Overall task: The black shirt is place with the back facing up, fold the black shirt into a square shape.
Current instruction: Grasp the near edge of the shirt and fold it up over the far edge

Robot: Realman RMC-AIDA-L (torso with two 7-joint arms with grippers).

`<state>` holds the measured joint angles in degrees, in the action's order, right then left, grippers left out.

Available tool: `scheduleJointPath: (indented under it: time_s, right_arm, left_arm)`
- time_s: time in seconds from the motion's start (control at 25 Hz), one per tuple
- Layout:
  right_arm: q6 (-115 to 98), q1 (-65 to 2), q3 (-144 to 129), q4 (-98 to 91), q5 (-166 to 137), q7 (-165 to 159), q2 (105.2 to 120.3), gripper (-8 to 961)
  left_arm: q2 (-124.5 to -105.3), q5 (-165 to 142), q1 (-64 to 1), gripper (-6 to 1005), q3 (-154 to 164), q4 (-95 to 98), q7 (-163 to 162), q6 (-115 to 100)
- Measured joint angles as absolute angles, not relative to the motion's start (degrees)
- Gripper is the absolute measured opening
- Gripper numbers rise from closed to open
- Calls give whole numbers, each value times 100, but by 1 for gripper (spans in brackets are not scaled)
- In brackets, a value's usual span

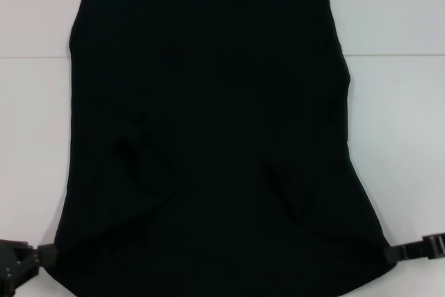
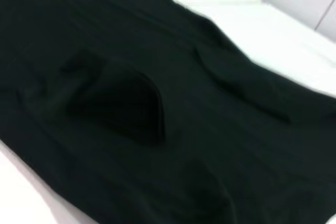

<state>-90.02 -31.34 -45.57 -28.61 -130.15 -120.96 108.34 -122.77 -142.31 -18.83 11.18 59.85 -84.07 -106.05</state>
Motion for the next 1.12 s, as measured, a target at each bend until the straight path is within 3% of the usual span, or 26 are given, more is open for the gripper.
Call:
scheduleJointPath:
  time_s: [0.24, 0.6, 0.84, 1.0, 1.12]
  right_arm:
    - [-9360, -2739, -4234, -2912, -13026, -11674, 10711, 61]
    - [-9897, -2167, -4123, -2959, -13082, -10988, 10493, 60]
    - [-9960, -2230, -3696, -3009, -13089, -10886, 10446, 60]
    - [-9835, -2485, -3352, -3042, -13086, -10901, 10461, 61]
    - [-9535, -2811, -3132, -3012, -13073, -10956, 10482, 61]
  left_arm:
    - [-12218, -14203, -1827, 53, 697, 5975, -8417, -11107]
    - [-12318, -14328, -1390, 60, 682, 5951, -8459, -11671]
    - [-12384, -14287, -1403, 64, 671, 5823, -8503, -11694]
    - [-12235, -14010, -1859, 67, 628, 5545, -8727, -11523]
    - [-12007, -13821, -2442, 69, 626, 5141, -8995, -11198]
